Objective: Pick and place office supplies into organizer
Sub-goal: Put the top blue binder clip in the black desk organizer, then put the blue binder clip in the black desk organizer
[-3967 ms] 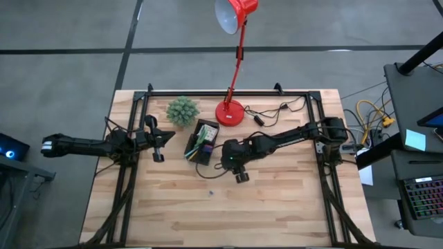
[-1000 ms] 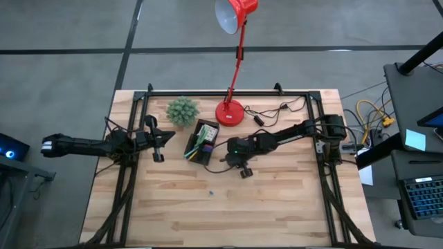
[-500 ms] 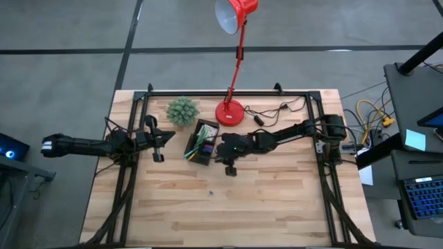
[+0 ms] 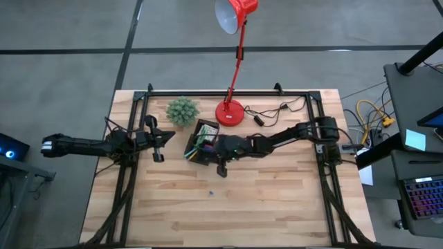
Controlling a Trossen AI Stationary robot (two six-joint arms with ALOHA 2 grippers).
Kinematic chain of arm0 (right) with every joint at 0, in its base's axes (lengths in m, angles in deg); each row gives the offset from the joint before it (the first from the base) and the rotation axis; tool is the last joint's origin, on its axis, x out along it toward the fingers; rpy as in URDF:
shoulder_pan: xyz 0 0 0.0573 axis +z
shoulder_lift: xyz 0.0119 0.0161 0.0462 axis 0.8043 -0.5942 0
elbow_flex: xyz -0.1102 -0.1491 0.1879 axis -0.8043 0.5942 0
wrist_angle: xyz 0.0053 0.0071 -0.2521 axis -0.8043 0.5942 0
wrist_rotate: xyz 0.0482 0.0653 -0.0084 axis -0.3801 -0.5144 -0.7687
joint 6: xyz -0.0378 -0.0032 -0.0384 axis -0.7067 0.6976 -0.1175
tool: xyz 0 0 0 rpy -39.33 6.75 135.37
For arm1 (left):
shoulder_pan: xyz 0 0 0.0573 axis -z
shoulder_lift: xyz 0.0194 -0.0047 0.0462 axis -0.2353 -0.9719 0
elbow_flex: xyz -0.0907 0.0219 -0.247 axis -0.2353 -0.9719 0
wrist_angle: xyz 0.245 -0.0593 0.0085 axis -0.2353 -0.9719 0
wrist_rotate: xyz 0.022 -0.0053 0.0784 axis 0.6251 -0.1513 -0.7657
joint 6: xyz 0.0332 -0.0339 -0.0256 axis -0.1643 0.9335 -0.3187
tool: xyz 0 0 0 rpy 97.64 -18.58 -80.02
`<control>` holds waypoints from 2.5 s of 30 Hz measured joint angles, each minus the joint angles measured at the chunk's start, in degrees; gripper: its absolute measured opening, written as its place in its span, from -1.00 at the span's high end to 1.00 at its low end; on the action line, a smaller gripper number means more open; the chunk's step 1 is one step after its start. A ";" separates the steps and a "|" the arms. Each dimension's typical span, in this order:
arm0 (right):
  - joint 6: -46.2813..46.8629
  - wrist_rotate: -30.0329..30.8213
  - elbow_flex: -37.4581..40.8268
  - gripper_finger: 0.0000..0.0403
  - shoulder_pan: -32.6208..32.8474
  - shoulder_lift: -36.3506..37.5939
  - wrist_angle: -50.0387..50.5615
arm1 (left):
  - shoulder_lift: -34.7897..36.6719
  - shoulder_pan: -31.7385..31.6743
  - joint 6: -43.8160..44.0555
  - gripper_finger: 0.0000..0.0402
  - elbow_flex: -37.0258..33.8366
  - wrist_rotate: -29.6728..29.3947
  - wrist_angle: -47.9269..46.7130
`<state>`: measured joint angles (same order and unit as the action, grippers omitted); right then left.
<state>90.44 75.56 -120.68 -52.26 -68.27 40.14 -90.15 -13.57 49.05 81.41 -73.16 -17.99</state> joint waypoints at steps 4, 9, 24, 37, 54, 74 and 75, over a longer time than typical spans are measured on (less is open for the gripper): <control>0.19 0.81 0.02 0.73 0.07 -2.26 -4.45 | 0.09 -0.01 0.00 1.00 0.00 -0.03 -0.04; -0.29 1.62 0.07 0.73 0.07 -2.44 -4.50 | 0.01 0.00 0.00 1.00 0.00 -0.05 -0.11; -1.38 12.48 0.22 0.73 1.06 -2.44 -5.18 | 0.00 0.00 0.00 1.00 0.00 -0.02 0.00; -0.94 14.43 0.15 0.73 1.62 -6.46 -8.98 | -0.02 -0.01 0.00 1.00 0.00 -0.03 0.04; -0.31 14.42 -1.05 0.72 1.60 -7.42 -10.26 | -0.01 -0.01 0.00 1.00 0.00 -0.02 -0.04; 0.15 6.33 -1.05 0.36 1.57 -6.97 -10.04 | -0.02 -0.02 0.02 1.00 0.00 -0.02 -0.07; 0.04 3.15 -1.05 0.36 1.59 -6.84 -10.10 | -0.02 -0.02 0.00 1.00 0.00 -0.02 -0.07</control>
<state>90.48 78.70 -121.73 -50.68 -75.11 30.04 -90.17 -13.60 49.05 81.41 -73.19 -18.06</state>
